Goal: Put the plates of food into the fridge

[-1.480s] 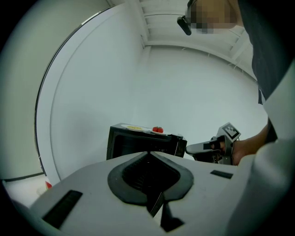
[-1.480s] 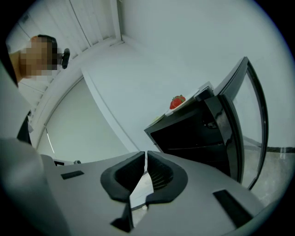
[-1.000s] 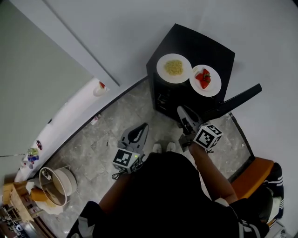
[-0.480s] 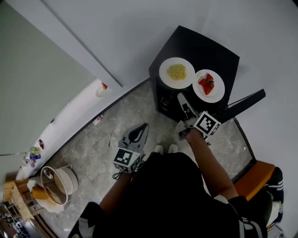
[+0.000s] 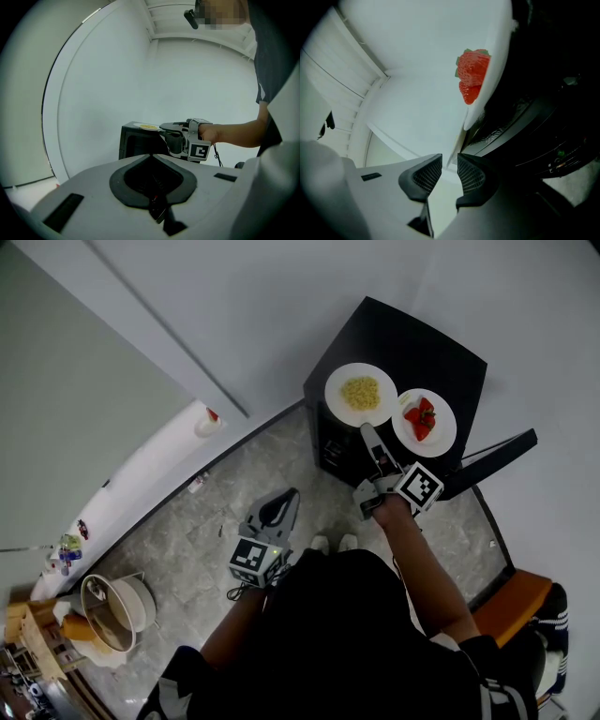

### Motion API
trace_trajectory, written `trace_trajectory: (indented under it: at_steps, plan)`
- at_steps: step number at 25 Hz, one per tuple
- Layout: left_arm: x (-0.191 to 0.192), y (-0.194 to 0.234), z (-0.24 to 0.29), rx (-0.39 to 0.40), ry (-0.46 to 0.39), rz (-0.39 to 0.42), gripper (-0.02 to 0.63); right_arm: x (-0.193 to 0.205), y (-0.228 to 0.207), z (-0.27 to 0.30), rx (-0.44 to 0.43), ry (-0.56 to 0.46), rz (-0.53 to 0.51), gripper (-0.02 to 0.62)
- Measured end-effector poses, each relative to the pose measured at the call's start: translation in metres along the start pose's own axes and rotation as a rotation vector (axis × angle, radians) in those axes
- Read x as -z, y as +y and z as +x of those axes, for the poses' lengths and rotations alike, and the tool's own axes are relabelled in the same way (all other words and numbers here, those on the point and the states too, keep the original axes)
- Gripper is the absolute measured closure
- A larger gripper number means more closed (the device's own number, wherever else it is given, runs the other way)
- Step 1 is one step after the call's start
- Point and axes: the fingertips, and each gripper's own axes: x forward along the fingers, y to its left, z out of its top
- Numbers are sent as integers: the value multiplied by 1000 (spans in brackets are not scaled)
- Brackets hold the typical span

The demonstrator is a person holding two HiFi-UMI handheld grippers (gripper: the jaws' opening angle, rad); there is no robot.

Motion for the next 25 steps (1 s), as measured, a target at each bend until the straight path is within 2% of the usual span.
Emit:
trace_trajectory:
  at_steps: [7, 10, 19, 25]
  plan:
    - [0, -5, 4, 9, -4, 2, 575, -2, 0, 6, 5, -17, 51, 505]
    - [-1, -5, 3, 10, -8, 9, 575, -2, -4, 5, 13, -27, 78, 528]
    - [3, -2, -2, -14, 1, 5, 575, -3, 1, 1, -16, -63, 153, 548]
    - [7, -11, -5, -4, 8, 0, 575, 1, 0, -10, -29, -88, 242, 552]
